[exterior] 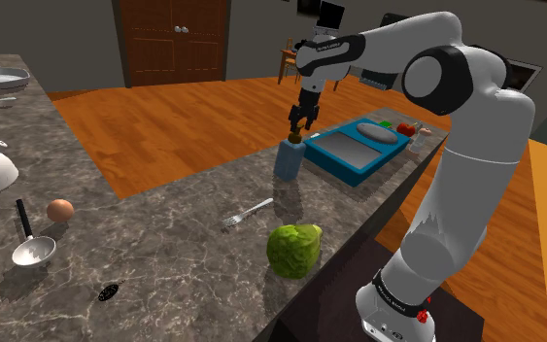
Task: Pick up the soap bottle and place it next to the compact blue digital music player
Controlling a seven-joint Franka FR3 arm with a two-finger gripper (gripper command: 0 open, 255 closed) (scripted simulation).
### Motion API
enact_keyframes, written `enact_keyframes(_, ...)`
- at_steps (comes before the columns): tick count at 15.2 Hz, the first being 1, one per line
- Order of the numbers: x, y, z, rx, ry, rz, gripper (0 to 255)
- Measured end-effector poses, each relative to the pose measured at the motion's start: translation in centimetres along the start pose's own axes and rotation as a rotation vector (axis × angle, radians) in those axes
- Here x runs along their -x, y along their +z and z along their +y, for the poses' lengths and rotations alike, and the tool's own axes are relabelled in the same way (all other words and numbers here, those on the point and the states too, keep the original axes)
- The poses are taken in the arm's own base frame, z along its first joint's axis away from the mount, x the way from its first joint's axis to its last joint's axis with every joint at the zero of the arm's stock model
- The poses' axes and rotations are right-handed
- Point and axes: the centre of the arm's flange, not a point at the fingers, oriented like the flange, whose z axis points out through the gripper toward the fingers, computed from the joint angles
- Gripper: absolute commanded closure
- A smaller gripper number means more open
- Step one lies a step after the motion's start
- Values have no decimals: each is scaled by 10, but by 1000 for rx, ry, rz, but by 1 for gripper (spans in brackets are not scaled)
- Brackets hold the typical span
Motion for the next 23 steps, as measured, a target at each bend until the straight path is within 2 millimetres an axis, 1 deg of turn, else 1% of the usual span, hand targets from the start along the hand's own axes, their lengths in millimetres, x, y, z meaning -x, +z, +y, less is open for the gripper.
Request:
enact_keyframes(4,0,0,0,0,0,0,0)
enact_keyframes(5,0,0,0,0,0,0,255)
enact_keyframes(15,0,0,0,0,0,0,255)
enact_keyframes(17,0,-6,0,0,0,0,255)
enact_keyframes(23,1,-35,-4,0,0,0,255)
